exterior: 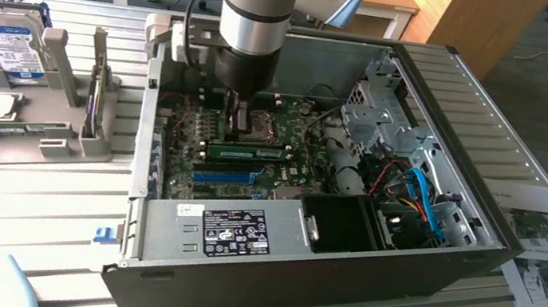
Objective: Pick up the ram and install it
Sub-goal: 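Press down the ram until it locks into place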
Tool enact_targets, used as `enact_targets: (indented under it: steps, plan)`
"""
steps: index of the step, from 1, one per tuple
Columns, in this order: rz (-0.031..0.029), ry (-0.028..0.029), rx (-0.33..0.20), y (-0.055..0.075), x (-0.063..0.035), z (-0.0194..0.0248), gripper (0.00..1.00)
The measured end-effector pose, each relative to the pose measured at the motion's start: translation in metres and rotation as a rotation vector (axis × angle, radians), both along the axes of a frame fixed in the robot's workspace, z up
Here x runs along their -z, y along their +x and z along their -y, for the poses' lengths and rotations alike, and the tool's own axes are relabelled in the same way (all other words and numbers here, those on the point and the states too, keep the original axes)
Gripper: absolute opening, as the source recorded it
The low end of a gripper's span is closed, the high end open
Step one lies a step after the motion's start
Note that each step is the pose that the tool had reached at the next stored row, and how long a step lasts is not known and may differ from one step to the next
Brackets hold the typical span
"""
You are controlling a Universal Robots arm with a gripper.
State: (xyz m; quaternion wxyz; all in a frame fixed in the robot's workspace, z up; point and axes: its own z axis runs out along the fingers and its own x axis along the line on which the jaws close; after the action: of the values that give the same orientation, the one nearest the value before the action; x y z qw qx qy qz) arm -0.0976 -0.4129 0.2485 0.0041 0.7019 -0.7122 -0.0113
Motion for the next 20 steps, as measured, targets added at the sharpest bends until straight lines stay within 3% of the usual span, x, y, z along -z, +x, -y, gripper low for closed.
enact_targets:
  steps: [9,20]
  plan:
    - [0.0000,0.0000,0.000,0.000,0.0012,0.0007,0.09]
    - [0.0000,-0.0001,0.000,0.000,0.0103,0.0007,0.09]
